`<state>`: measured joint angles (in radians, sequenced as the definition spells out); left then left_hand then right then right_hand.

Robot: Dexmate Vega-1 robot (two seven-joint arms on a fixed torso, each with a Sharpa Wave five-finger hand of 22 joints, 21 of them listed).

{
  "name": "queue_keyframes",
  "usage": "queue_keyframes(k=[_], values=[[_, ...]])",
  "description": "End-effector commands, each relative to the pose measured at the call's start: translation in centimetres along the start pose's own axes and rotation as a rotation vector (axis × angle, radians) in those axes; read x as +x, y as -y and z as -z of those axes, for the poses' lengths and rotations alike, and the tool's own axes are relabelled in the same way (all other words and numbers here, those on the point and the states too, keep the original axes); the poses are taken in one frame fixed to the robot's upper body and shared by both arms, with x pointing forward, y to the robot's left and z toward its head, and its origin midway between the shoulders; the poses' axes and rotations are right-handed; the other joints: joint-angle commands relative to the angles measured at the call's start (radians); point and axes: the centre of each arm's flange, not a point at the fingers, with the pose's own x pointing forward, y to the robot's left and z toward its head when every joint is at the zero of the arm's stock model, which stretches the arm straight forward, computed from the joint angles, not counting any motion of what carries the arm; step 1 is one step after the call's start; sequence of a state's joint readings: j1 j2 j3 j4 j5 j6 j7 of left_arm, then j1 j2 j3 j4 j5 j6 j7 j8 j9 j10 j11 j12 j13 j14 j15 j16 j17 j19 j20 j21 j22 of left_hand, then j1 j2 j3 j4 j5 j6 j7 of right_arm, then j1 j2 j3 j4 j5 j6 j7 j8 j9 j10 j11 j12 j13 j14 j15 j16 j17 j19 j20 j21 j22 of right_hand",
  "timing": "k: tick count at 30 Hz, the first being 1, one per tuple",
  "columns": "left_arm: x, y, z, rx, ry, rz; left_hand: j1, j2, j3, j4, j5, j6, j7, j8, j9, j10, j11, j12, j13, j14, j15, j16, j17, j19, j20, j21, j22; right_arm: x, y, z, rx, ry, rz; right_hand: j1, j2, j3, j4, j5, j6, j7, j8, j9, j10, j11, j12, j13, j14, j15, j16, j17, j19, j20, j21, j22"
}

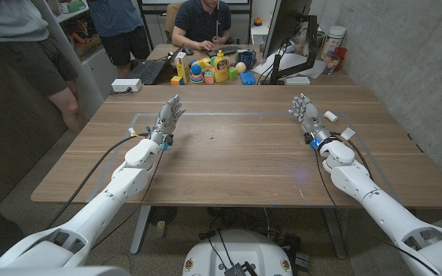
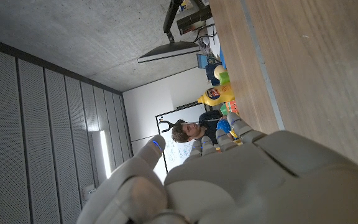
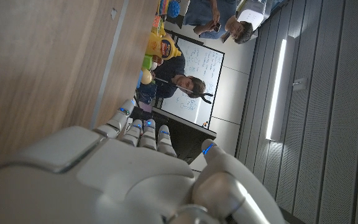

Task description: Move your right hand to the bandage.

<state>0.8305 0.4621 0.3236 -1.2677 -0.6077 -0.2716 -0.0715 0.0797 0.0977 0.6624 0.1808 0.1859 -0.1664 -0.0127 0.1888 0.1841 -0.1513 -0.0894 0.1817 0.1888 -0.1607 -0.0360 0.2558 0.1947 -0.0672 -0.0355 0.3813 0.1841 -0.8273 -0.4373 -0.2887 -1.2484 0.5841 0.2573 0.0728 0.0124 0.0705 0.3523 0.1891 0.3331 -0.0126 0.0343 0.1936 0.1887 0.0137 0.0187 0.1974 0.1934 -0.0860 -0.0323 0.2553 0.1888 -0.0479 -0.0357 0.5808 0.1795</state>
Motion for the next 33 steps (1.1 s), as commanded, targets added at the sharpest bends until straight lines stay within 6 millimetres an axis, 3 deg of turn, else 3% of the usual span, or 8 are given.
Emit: queue_keyframes(k=[1, 5, 6, 8, 10, 12, 20, 33], values=[[0.5, -0.3, 0.3, -0.007, -0.007, 0.0, 0.006, 0.104, 0.008, 0.002, 0.004, -0.063, 0.0, 0.006, 0.002, -0.01, -0.002, 0.006, 0.002, -0.007, -0.007, 0.008, 0.004, -0.009, -0.008, 0.005, 0.002, 0.5, 0.6, 0.7, 0.006, -0.026, 0.01, 0.002, 0.115, 0.008, 0.0, 0.004, -0.001, 0.006, 0.005, 0.003, -0.002, 0.008, 0.004, 0.002, -0.007, -0.01, 0.004, 0.002, -0.007, -0.063, 0.005, 0.004], [0.6, -0.4, 0.3, -0.01, -0.008, 0.001, 0.005, 0.104, 0.009, 0.001, 0.004, -0.061, -0.004, 0.007, 0.002, -0.006, -0.008, 0.007, 0.002, -0.006, -0.01, 0.008, 0.004, -0.009, 0.014, 0.004, 0.002, 0.5, 0.5, 0.6, -0.003, -0.017, 0.017, -0.008, 0.107, -0.014, 0.002, -0.008, 0.039, -0.042, 0.014, 0.009, 0.112, 0.026, 0.039, 0.013, 0.169, 0.062, 0.054, 0.008, 0.094, 0.006, 0.049, 0.021], [0.6, -0.4, 0.4, -0.011, -0.007, 0.002, 0.005, 0.104, 0.009, 0.001, 0.004, -0.06, -0.005, 0.007, 0.002, -0.005, -0.009, 0.008, 0.002, -0.007, -0.01, 0.008, 0.004, -0.01, 0.018, 0.003, 0.002, 0.6, 0.5, 0.5, -0.005, -0.015, 0.009, -0.011, 0.111, -0.02, 0.004, -0.01, 0.063, -0.046, 0.021, 0.012, 0.163, 0.053, 0.06, 0.023, 0.235, 0.052, 0.078, 0.016, 0.106, 0.014, 0.067, 0.034], [0.7, -0.4, 0.4, -0.012, -0.01, 0.004, 0.005, 0.104, 0.01, 0.001, 0.004, -0.06, -0.007, 0.007, 0.002, -0.004, -0.01, 0.008, 0.002, -0.007, -0.01, 0.009, 0.004, -0.01, 0.022, 0.002, 0.002, 0.6, 0.4, 0.5, -0.003, -0.009, -0.012, -0.012, 0.112, -0.022, 0.004, -0.011, 0.079, -0.045, 0.025, 0.013, 0.175, 0.052, 0.065, 0.026, 0.259, 0.05, 0.089, 0.019, 0.122, 0.019, 0.079, 0.04], [0.7, -0.5, 0.5, -0.015, -0.011, 0.004, 0.004, 0.104, 0.01, 0.001, 0.004, -0.059, -0.007, 0.007, 0.002, -0.003, -0.01, 0.008, 0.002, -0.008, -0.01, 0.008, 0.003, -0.01, 0.024, 0.002, 0.002, 0.6, 0.3, 0.5, -0.023, 0.012, -0.017, -0.009, 0.109, -0.026, 0.001, -0.013, 0.061, -0.061, 0.014, 0.016, 0.119, 0.036, 0.04, 0.031, 0.189, 0.048, 0.06, 0.023, 0.11, 0.023, 0.091, 0.052], [0.7, -0.6, 0.6, -0.018, -0.012, 0.004, 0.004, 0.104, 0.01, 0.001, 0.004, -0.059, -0.008, 0.007, 0.002, -0.003, -0.011, 0.008, 0.002, -0.008, -0.01, 0.008, 0.003, -0.01, 0.025, 0.001, 0.002, 0.6, 0.3, 0.2, -0.069, 0.077, -0.005, 0.001, 0.094, -0.031, -0.009, -0.017, 0.034, -0.08, 0.004, 0.015, 0.071, 0.021, 0.017, 0.03, 0.137, 0.055, 0.034, 0.021, 0.074, 0.056, 0.087, 0.054], [0.7, -0.9, 1.2, -0.027, -0.021, 0.01, 0.001, 0.101, 0.007, 0.002, 0.003, -0.056, -0.01, 0.008, 0.002, -0.001, -0.009, 0.008, 0.002, -0.009, -0.01, 0.009, 0.004, -0.01, 0.031, -0.001, 0.002, -0.6, -0.2, -3.6, -0.315, 0.477, 0.098, 0.082, 0.027, -0.029, -0.079, -0.03, 0.085, -0.132, 0.02, 0.007, 0.069, -0.007, 0.013, 0.018, 0.11, 0.066, -0.003, -0.002, -0.002, 0.131, 0.046, 0.023], [1.2, -1.4, 1.4, -0.023, -0.025, 0.021, -0.003, 0.1, 0.005, 0.001, 0.003, -0.058, -0.011, 0.007, 0.002, -0.004, -0.01, 0.007, 0.002, -0.013, -0.01, 0.009, 0.004, -0.009, 0.028, -0.004, 0.003, -1.0, -1.3, -7.1, -0.553, 0.754, 0.119, 0.102, -0.012, -0.044, -0.102, -0.039, 0.124, -0.128, 0.025, 0.006, 0.102, -0.045, 0.02, 0.012, 0.127, 0.044, -0.009, -0.005, 0.036, 0.104, 0.045, 0.009]])
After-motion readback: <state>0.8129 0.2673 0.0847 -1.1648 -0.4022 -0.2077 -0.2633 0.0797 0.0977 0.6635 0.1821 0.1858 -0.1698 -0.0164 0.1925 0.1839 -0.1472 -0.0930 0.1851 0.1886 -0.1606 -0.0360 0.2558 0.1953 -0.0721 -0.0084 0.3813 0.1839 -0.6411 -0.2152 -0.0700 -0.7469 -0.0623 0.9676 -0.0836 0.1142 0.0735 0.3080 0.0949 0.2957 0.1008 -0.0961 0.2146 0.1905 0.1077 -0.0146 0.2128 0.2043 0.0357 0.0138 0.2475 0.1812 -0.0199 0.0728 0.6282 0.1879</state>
